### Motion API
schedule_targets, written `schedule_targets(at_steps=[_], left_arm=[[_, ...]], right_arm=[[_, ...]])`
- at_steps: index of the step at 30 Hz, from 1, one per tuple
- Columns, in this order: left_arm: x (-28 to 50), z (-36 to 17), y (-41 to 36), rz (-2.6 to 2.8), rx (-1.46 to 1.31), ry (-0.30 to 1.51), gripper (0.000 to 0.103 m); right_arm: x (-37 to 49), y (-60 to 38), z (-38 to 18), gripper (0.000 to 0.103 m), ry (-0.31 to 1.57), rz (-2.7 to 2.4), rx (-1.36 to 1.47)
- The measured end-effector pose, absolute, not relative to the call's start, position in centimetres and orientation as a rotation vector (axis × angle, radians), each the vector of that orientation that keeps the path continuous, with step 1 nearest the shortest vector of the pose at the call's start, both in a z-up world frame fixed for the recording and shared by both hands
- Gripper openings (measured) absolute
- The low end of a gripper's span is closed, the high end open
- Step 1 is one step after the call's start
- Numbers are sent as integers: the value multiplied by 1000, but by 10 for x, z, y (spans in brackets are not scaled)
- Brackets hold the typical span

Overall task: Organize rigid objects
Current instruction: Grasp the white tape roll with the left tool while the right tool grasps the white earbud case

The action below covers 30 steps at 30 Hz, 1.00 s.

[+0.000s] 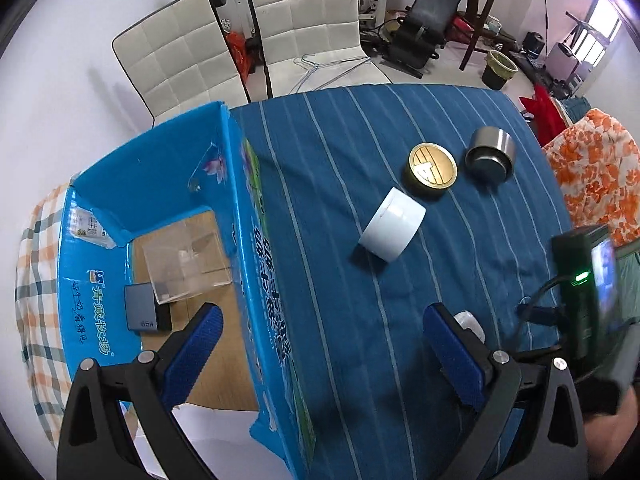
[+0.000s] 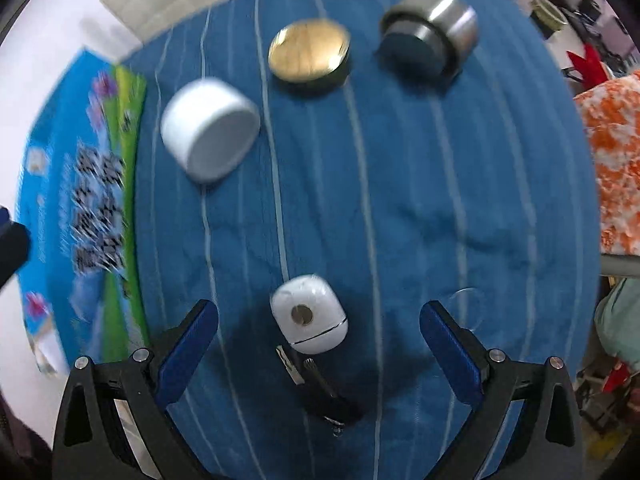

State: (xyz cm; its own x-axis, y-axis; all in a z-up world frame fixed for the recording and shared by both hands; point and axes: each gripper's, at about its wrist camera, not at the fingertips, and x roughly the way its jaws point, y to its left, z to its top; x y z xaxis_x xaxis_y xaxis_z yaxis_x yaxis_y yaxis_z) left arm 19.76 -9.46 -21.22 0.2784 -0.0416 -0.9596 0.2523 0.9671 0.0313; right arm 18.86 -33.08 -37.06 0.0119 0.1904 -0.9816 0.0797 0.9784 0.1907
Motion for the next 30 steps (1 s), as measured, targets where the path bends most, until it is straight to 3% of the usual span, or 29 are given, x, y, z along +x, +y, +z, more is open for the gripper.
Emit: schedule_targets(at_steps=[1, 3, 6, 13, 21, 24, 26, 27, 30], left_arm=[[198, -212, -95, -193, 192, 1276, 103], [199, -211, -97, -193, 193, 1272, 103], [206, -211, -102, -194, 207, 1267, 103], [237, -222, -139, -262, 232, 1278, 103], [288, -284, -193, -342, 381, 1399, 102], [298, -310, -202, -381, 406, 1465, 80], [301, -324, -205, -395, 421, 1503, 60], [303, -328, -205, -393, 421, 1518, 45], [309, -332, -190, -327, 296, 1553, 40]], right_arm=[[187, -328, -378, 99, 1571, 93, 202], [185, -322, -393, 78, 1605, 107, 178], [181, -316, -409, 56, 1628, 101, 132], [181, -353, -406, 52, 1576, 38, 285], [204, -428, -402, 52, 1536, -60, 444], [211, -443, -404, 52, 1540, -67, 473], [215, -451, -405, 52, 1546, -66, 484], [215, -455, -407, 52, 1547, -69, 492], [218, -465, -408, 53, 1551, -68, 502]])
